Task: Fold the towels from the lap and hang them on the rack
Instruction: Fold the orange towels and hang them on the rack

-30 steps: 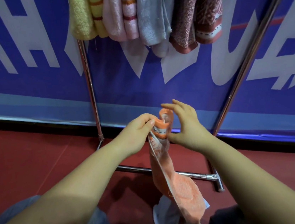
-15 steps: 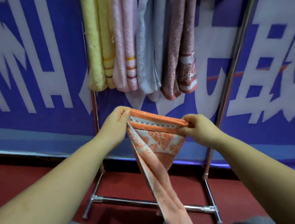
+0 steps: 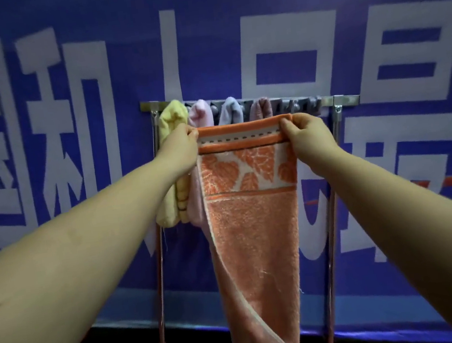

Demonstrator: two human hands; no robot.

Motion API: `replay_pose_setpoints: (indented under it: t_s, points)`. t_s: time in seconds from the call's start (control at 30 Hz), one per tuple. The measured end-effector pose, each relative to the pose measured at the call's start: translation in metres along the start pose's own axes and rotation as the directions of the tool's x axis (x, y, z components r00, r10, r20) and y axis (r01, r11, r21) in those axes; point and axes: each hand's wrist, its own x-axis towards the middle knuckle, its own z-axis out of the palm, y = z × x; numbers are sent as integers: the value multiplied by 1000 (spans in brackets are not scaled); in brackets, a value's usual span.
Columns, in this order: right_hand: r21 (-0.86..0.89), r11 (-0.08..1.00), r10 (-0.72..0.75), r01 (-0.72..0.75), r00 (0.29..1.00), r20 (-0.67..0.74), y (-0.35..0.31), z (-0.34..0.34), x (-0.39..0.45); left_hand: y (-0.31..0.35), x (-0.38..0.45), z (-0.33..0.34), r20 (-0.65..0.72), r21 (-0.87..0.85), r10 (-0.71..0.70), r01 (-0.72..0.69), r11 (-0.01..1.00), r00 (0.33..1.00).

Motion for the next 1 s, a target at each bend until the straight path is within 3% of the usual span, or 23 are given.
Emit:
replay_pose_setpoints:
  t_s: [0.2,0.4,0.77,0.87,1.0]
  points:
    - [114,987,101,-112,990,98,-3,2,-10,0,-14,-7,172,-177,-88,119,977,981]
    - [82,996,29,-39,992,125,6,6,-19,-13,-24,-10,141,-52,-119,127,991,983]
    - [42,981,174,-189,958,229,27,15,-30,-27,-32,6,235,-52,-188,206,977,954]
    - [104,937,289,-333,907,307,29,13,-32,-28,-32,11,329,-64,-257,293,954,909]
    - [212,801,435,-560,788,436,25,9,-31,-31,-33,5,490,-153,-384,511,846,783]
